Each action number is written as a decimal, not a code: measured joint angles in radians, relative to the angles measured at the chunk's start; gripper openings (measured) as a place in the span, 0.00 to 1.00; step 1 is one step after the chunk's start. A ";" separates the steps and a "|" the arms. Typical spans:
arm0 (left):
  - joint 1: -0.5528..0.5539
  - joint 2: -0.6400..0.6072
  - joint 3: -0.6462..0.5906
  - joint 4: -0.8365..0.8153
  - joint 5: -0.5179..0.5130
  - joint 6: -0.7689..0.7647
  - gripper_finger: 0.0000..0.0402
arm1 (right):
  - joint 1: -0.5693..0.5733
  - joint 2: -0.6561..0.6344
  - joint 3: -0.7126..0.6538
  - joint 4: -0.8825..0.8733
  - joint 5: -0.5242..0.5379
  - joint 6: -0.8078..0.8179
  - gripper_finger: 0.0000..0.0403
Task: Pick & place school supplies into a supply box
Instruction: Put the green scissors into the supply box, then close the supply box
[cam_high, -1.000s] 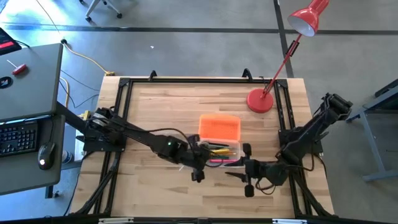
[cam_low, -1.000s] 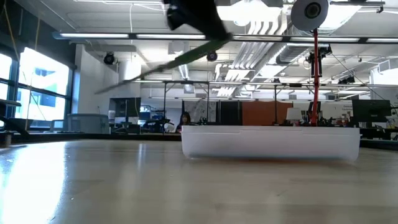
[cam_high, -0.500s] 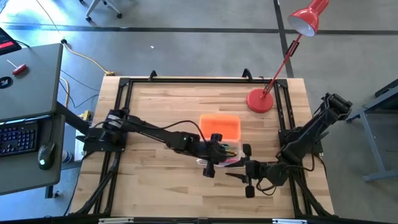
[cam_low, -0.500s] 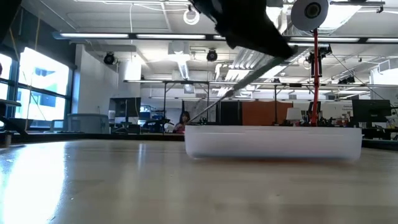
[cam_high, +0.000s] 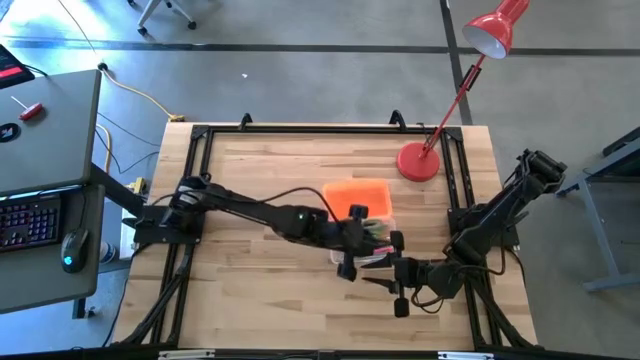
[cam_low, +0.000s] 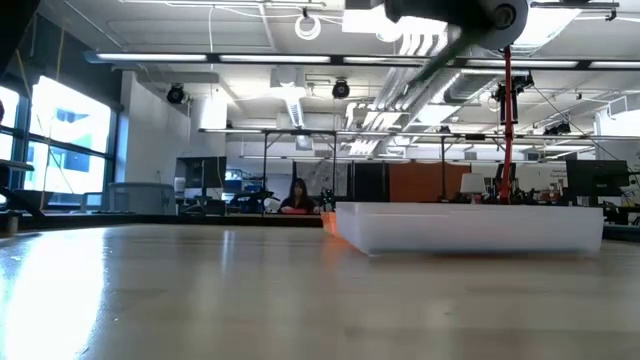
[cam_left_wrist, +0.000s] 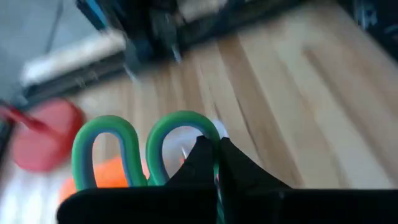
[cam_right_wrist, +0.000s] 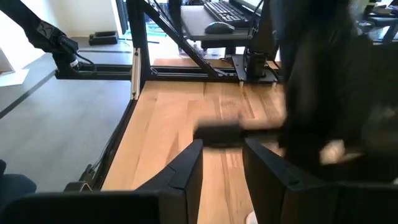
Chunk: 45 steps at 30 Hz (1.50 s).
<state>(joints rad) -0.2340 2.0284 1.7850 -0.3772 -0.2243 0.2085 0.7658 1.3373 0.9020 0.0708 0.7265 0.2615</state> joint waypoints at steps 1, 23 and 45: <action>0.008 0.000 0.041 -0.017 0.006 0.006 0.06 | 0.000 0.000 0.000 0.000 0.000 0.000 0.23; 0.129 0.231 0.132 0.014 0.046 -0.120 0.09 | 0.203 -0.138 0.001 -0.485 0.356 0.459 0.23; 0.136 0.231 0.160 -0.019 0.128 -0.140 0.41 | 0.219 -0.137 0.000 -0.469 0.363 0.445 0.23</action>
<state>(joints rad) -0.0978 2.2590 1.9446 -0.3967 -0.0960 0.0686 0.9844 1.2003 0.9024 -0.3979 1.0897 0.7067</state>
